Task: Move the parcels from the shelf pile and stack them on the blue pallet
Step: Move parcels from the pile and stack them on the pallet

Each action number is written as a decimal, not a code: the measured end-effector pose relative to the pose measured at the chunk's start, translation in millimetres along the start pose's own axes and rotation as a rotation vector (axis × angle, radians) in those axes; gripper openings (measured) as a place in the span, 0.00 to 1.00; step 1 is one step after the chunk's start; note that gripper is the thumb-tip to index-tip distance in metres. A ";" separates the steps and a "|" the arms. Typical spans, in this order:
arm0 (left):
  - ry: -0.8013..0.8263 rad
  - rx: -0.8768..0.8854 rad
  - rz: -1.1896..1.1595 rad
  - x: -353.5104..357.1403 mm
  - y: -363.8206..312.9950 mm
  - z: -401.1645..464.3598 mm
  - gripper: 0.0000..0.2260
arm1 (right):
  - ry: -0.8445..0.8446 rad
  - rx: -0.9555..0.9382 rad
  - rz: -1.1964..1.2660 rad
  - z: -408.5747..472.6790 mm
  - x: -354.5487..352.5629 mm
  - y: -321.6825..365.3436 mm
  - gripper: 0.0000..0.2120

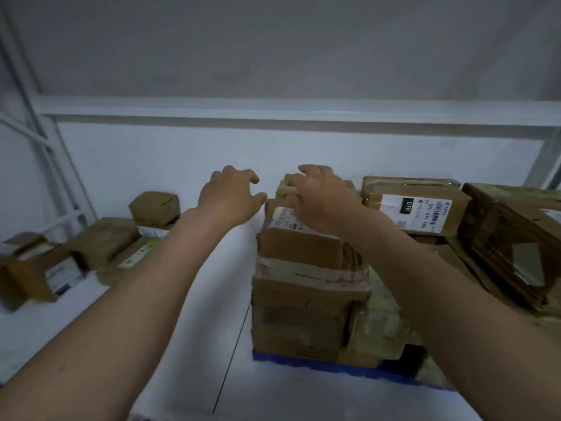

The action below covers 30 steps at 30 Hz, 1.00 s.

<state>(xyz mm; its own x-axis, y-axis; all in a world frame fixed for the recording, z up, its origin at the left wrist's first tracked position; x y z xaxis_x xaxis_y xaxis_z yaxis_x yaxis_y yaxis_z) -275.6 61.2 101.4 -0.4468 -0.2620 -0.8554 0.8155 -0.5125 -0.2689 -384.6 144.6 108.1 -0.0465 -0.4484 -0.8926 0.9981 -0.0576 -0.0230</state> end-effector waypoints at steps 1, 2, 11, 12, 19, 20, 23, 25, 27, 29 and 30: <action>-0.005 -0.024 0.049 -6.2 9.7 -11.7 0.20 | 0.004 -0.060 -0.006 -1.8 0.1 18.2 0.20; -0.003 -0.051 0.103 -11.2 20.7 -24.7 0.20 | -0.007 -0.105 0.009 -5.2 -1.3 36.3 0.20; 0.177 -0.203 0.304 -32.5 103.3 -142.9 0.18 | 0.250 -0.337 0.321 -53.1 33.0 172.8 0.21; 0.207 -0.232 0.296 -30.8 109.8 -150.8 0.20 | 0.277 -0.335 0.340 -56.7 38.6 177.4 0.22; 0.323 -0.375 0.216 -39.0 188.6 -198.2 0.25 | 0.448 -0.273 0.288 -61.6 86.2 236.9 0.29; 0.329 -0.387 0.195 -42.2 202.0 -201.2 0.25 | 0.456 -0.258 0.283 -58.0 92.5 247.1 0.30; 0.342 -0.409 0.156 -53.5 246.9 -208.9 0.27 | 0.484 -0.232 0.292 -45.8 111.8 283.6 0.30; 0.374 -0.426 0.156 -58.2 281.5 -213.0 0.28 | 0.508 -0.220 0.302 -37.3 125.0 310.7 0.31; 0.390 -0.434 0.156 -61.6 314.9 -214.4 0.29 | 0.513 -0.216 0.317 -26.7 137.4 336.9 0.30; 0.386 -0.440 0.151 -63.6 346.4 -214.3 0.28 | 0.498 -0.233 0.316 -14.7 149.2 361.7 0.29; 0.388 -0.444 0.149 -62.9 360.9 -214.8 0.28 | 0.493 -0.242 0.314 -9.8 155.5 373.0 0.29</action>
<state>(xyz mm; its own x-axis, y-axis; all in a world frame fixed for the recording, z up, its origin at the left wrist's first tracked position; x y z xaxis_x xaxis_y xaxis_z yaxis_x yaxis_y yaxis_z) 125.9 68.4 -36.9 -0.2173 0.0555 -0.9745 0.9718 -0.0811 -0.2213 -19.2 62.1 -43.7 0.2167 0.0554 -0.9747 0.9449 0.2389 0.2237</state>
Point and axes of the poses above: each hand's wrist, its own z-axis towards the middle knuckle, its own x-axis out of the palm, y = z × x, the point moved 9 cm from there along z, towards the middle knuckle, and after that the axes turned 4 degrees about -y, right-handed, at the moved point
